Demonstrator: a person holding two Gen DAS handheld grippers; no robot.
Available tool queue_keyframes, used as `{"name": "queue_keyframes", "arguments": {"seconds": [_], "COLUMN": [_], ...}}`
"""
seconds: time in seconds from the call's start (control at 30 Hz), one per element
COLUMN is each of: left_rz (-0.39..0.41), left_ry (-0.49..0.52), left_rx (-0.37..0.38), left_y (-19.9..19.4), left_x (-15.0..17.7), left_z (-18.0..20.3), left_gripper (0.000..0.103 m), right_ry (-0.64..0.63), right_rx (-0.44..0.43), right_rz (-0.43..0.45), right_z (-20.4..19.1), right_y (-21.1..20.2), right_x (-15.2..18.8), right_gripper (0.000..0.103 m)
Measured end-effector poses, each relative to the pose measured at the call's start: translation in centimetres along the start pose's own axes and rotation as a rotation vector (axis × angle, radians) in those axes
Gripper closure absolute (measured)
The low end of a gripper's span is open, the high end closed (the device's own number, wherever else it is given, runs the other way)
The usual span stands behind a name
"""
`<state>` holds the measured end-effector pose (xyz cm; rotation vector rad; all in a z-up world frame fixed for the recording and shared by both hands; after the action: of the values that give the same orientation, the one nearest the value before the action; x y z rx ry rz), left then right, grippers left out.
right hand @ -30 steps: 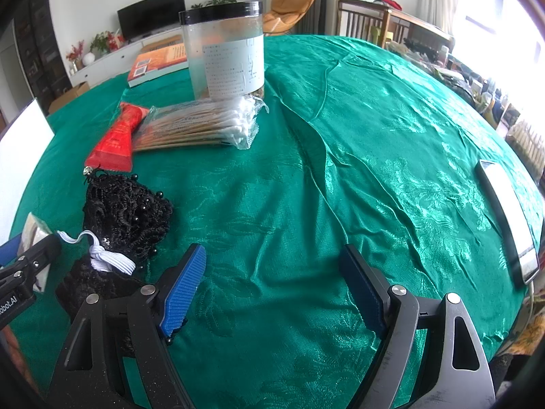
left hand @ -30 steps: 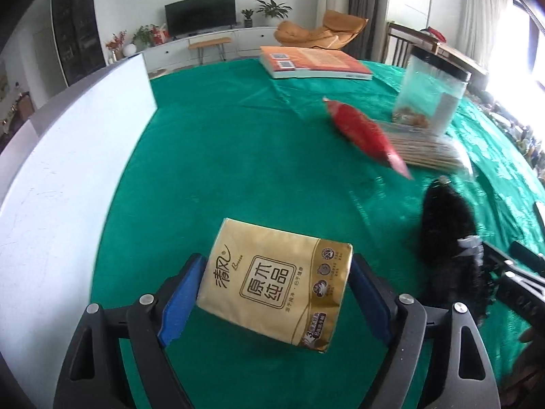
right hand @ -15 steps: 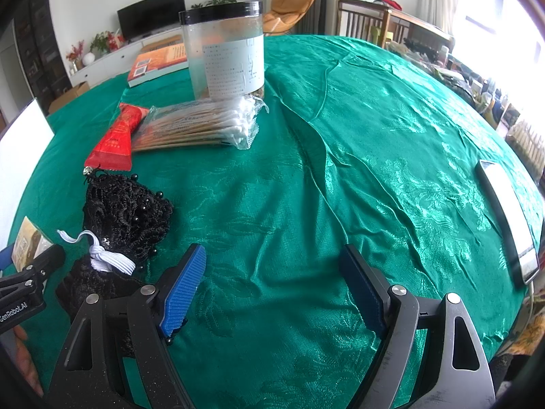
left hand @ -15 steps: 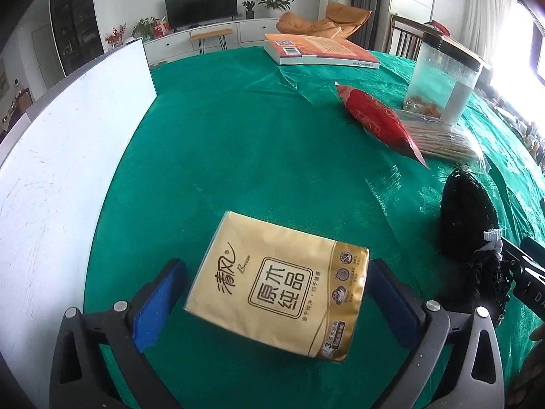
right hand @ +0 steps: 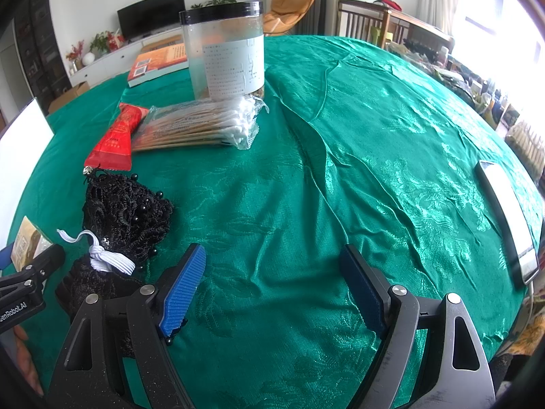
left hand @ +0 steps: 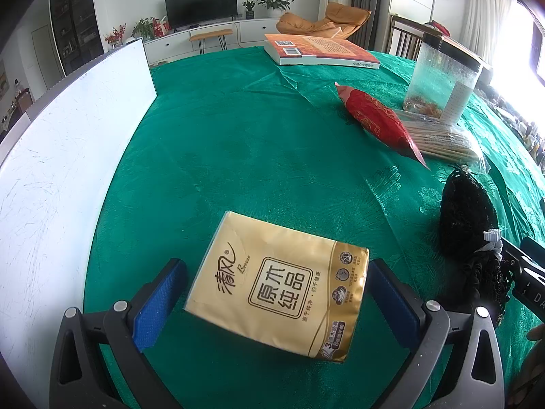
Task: Organize soft objects
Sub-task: 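Hold the tissue pack with the left tool while the right tool reaches the black knit bag, then grasp the black knit bag with the right tool while the left tool holds the tissue pack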
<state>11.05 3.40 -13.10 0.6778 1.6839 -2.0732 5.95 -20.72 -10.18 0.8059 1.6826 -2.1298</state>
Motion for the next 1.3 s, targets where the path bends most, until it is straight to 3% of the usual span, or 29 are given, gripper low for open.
{"name": "queue_keyframes", "arguments": {"seconds": [0.4, 0.63, 0.77, 0.83, 0.93, 1.17, 1.3], "left_rz": [0.000, 0.001, 0.000, 0.000, 0.000, 0.001, 0.001], "left_ry": [0.000, 0.000, 0.000, 0.000, 0.000, 0.000, 0.000], "left_rx": [0.000, 0.000, -0.001, -0.001, -0.001, -0.001, -0.001], "left_y": [0.0, 0.0, 0.0, 0.0, 0.0, 0.0, 0.0], "left_x": [0.0, 0.0, 0.0, 0.0, 0.0, 0.0, 0.0], "left_z": [0.0, 0.0, 0.0, 0.0, 0.0, 0.0, 0.0], "left_gripper": [0.000, 0.000, 0.000, 0.000, 0.000, 0.000, 0.000], "right_ry": [0.029, 0.111, 0.139, 0.097, -0.012, -0.161, -0.136], "right_rx": [-0.039, -0.204, -0.375, -0.456, -0.496, -0.567, -0.587], "right_rz": [0.002, 0.010, 0.099, 0.149, 0.181, 0.126, 0.110], "right_z": [0.3, 1.2, 1.0, 0.0, -2.2, -5.7, -5.7], "right_y": [-0.2, -0.6, -2.7, -4.1, -5.0, -4.5, -4.0], "right_x": [-0.5, -1.0, -1.7, -1.8, -1.6, -1.0, -0.8], "right_gripper": [0.019, 0.019, 0.019, 0.019, 0.019, 0.020, 0.021]}}
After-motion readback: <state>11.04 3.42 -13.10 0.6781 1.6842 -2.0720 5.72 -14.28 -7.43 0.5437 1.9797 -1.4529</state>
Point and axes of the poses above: each gripper's, at about its wrist camera, not at the fingertips, and y roughly the way its jaws point, z to its right, x to its underside, the point moved 2 cm from there along y, roughly the way its jaws point, and after that the axes turned 11 degrees about x, right-handed, at the moved point
